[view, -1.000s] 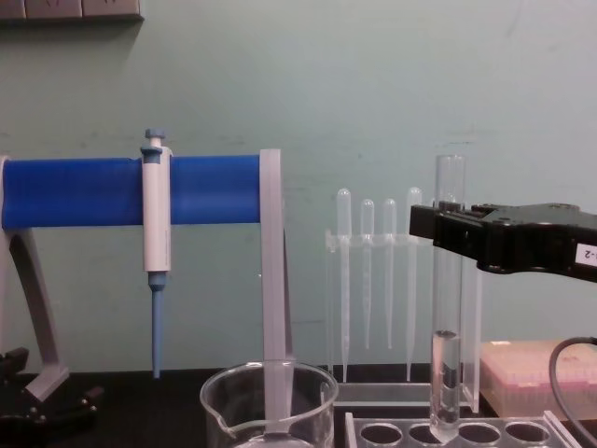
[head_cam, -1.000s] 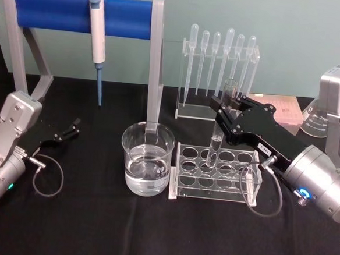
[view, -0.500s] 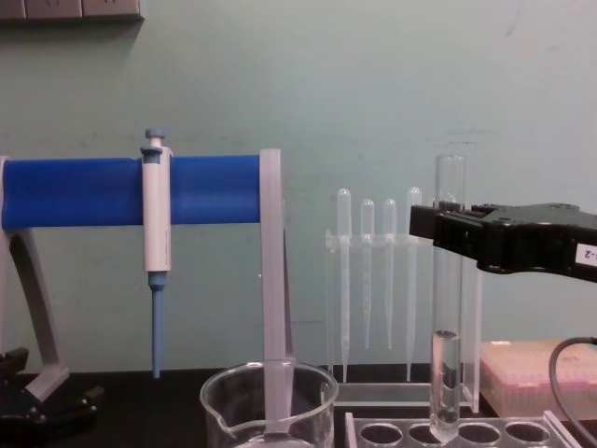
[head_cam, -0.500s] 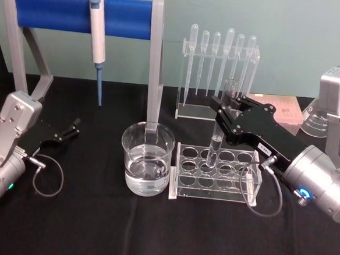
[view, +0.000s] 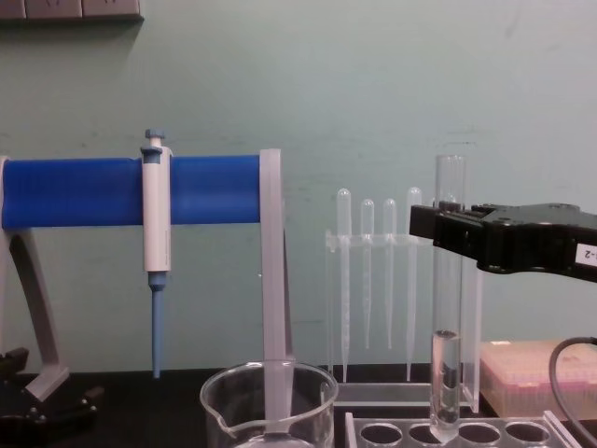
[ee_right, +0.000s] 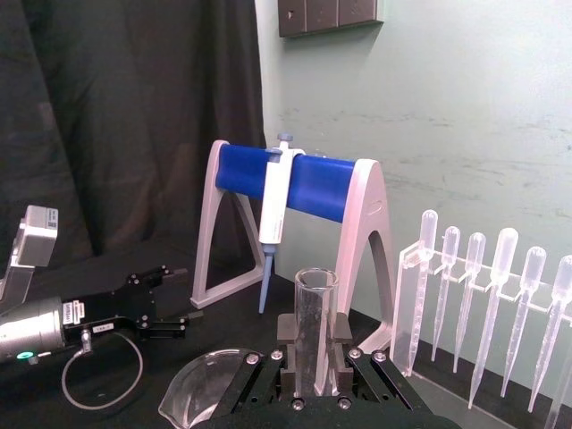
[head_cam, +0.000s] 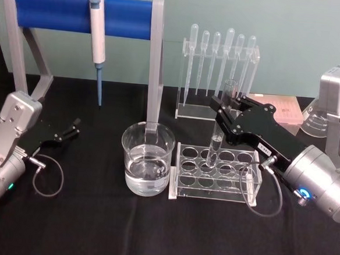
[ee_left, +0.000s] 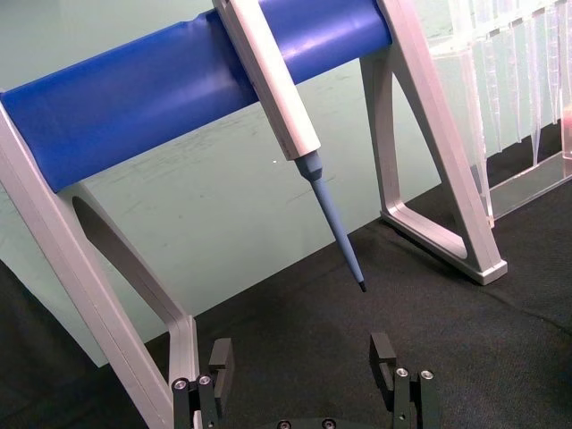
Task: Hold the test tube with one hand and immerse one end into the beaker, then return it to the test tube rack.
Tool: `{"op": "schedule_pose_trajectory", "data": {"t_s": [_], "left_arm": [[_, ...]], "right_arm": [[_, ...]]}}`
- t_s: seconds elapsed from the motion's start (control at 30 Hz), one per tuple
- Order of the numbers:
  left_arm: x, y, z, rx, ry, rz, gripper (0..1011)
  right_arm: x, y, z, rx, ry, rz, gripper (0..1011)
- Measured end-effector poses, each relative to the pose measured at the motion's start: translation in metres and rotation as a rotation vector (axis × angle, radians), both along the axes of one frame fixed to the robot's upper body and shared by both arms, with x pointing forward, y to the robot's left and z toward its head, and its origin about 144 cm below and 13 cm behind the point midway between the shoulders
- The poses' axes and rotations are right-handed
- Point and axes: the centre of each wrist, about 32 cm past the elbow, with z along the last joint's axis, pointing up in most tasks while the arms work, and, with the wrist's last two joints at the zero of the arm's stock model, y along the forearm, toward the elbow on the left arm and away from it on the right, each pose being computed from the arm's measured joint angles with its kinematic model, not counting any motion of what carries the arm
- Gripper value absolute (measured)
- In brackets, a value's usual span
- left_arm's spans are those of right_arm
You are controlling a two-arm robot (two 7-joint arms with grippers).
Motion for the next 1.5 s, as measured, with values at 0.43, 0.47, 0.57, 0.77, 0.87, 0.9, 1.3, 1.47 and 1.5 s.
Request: {"op": "schedule_pose_trajectory", "data": {"t_s": [0.43,0.47,0.57,0.77,0.87,0.9,1.3,1.47,1.5], "left_arm": [[0.0,0.0,0.0,0.0,0.0,0.0,1000],[0.0,0.0,0.0,0.0,0.0,0.0,1000],[0.0,0.0,0.0,0.0,0.0,0.0,1000],[0.0,0.0,0.0,0.0,0.0,0.0,1000],[0.0,0.0,0.0,0.0,0.0,0.0,1000],[0.0,0.0,0.0,0.0,0.0,0.0,1000],[0.0,0.0,0.0,0.0,0.0,0.0,1000],[0.0,0.0,0.0,0.0,0.0,0.0,1000],[0.0,0.0,0.0,0.0,0.0,0.0,1000]], "right_arm": [[0.0,0.0,0.0,0.0,0.0,0.0,226],[0.0,0.0,0.0,0.0,0.0,0.0,225],[0.0,0.0,0.0,0.0,0.0,0.0,225],[0.0,0.0,0.0,0.0,0.0,0.0,225],[0.0,0.0,0.0,0.0,0.0,0.0,225],[0.0,0.0,0.0,0.0,0.0,0.0,225],[0.0,0.0,0.0,0.0,0.0,0.0,225],[0.0,0.0,0.0,0.0,0.0,0.0,225],[0.0,0.0,0.0,0.0,0.0,0.0,225]]}}
